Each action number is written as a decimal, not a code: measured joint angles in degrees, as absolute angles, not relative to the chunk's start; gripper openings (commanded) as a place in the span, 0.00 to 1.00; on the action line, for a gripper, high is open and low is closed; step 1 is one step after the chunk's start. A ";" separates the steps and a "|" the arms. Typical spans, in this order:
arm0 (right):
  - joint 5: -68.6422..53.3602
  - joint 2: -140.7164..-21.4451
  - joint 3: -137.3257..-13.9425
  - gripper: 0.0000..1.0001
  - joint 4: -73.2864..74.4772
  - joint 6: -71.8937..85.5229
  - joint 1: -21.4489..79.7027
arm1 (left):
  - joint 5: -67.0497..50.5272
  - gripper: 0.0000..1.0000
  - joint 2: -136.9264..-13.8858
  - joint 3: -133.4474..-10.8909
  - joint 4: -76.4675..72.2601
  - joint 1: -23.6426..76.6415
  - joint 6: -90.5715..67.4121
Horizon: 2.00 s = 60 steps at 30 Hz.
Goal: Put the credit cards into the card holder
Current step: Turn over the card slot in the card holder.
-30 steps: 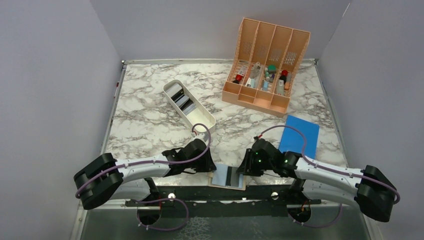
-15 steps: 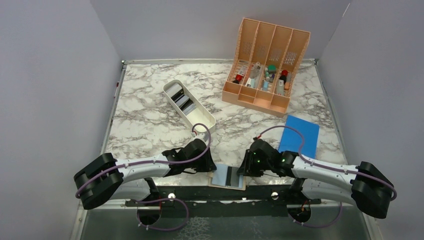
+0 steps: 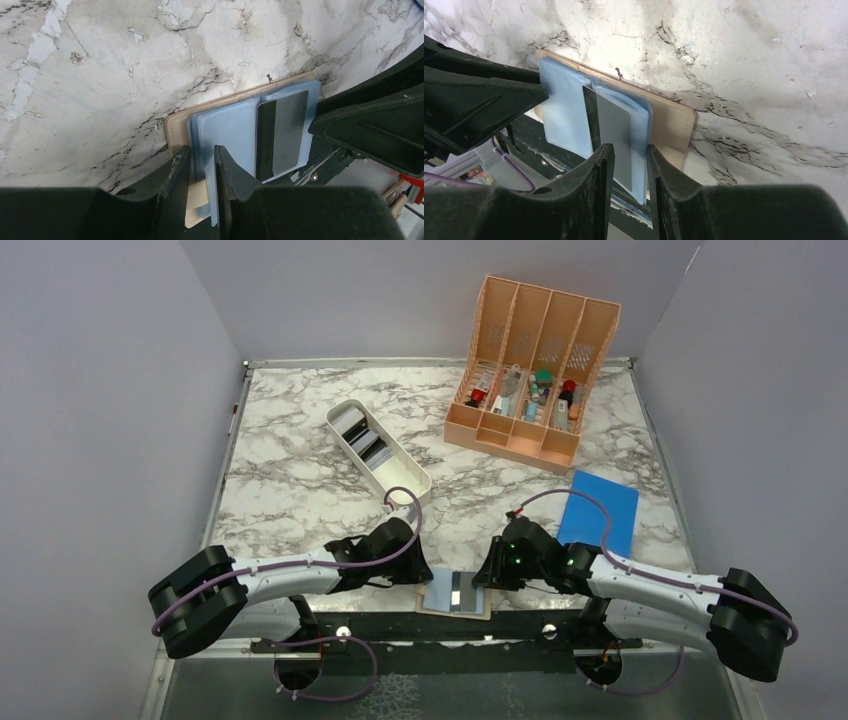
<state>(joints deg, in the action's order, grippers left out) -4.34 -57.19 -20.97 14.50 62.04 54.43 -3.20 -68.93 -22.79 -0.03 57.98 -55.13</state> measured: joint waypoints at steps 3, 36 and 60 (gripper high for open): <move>-4.36 -57.04 -20.97 0.32 14.50 61.91 54.43 | -3.20 0.27 -68.93 -22.59 -0.38 57.98 -55.22; -17.15 -56.03 -13.69 0.21 -13.72 59.51 54.43 | -3.38 0.26 -69.08 -22.37 -1.02 57.98 -55.90; -17.58 -61.60 -11.31 0.09 -23.11 59.99 54.43 | -3.44 0.39 -60.23 -22.79 -1.43 57.98 -57.87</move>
